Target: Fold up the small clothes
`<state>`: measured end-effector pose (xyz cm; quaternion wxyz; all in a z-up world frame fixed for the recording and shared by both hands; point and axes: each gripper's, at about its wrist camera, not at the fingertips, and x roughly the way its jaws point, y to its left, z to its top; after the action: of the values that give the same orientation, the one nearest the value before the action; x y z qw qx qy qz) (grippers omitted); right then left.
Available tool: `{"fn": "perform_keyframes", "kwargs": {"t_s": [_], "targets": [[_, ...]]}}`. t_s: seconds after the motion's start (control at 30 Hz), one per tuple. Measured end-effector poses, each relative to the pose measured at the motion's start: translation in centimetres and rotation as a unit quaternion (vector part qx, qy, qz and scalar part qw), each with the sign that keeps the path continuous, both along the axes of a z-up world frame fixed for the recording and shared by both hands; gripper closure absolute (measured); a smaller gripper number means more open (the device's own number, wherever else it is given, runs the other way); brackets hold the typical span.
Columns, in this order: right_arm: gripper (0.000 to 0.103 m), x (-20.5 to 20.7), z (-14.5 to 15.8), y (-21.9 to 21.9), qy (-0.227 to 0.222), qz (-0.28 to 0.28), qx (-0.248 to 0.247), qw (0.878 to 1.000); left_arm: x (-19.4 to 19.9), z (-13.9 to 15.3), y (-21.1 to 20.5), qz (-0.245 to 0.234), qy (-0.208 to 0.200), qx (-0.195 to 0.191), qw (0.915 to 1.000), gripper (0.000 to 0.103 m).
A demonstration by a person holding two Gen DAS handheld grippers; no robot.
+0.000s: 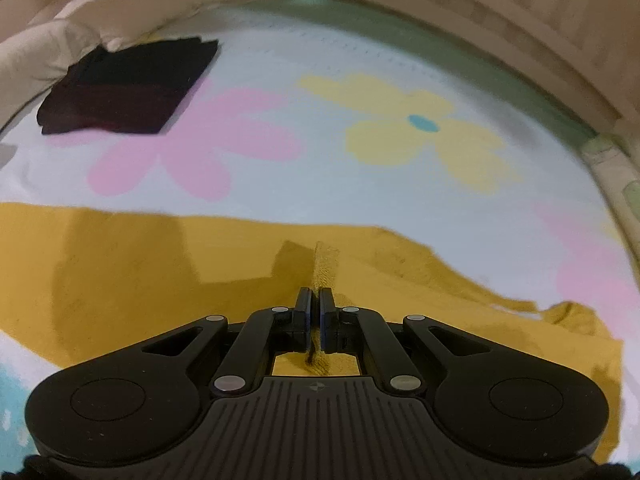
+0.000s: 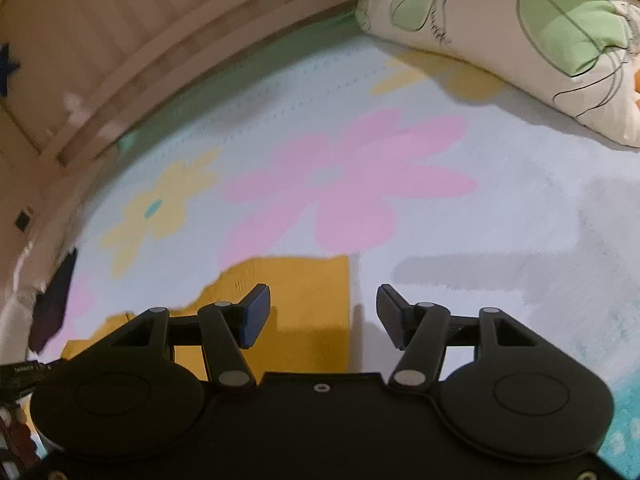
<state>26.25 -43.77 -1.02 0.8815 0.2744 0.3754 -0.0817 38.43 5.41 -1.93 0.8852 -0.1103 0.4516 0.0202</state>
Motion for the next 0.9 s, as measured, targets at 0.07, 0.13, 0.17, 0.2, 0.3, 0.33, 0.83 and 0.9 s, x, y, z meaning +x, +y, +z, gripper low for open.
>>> {"fn": "perform_keyframes", "kwargs": {"t_s": [0.07,0.13,0.17,0.2,0.3,0.33,0.83,0.9], "targets": [[0.039,0.5,-0.6,0.6,0.014,0.014,-0.010,1.000,0.2,-0.6,0.4,-0.007,0.013,0.004,0.9999,0.099],[0.039,0.8,-1.3,1.3,0.029,0.030,-0.019,0.999,0.3,-1.2,0.7,-0.011,0.027,0.014,0.9995,0.097],[0.039,1.1,-1.8,1.7,0.039,0.038,-0.026,0.998,0.2,-1.5,0.6,-0.014,0.032,0.022,0.9991,0.097],[0.039,1.3,-2.2,2.1,0.048,0.046,-0.034,0.997,0.2,-1.7,0.6,-0.021,0.032,0.028,0.9989,0.096],[0.039,1.9,-3.3,3.2,0.082,0.068,-0.070,0.992,0.1,-1.8,0.4,-0.045,0.019,0.030,0.9983,0.091],[0.039,2.0,-3.7,3.6,0.095,0.073,-0.085,0.989,0.1,-1.9,0.7,-0.051,0.018,0.018,0.9984,0.082],[0.002,1.3,-2.6,5.0,0.097,0.084,-0.112,0.985,-1.2,0.1,1.8,-0.061,-0.011,-0.010,0.9980,0.029],[0.000,1.0,-1.4,5.2,0.075,0.076,-0.109,0.988,-1.8,1.2,3.5,-0.043,-0.025,-0.004,0.9988,0.025]]}}
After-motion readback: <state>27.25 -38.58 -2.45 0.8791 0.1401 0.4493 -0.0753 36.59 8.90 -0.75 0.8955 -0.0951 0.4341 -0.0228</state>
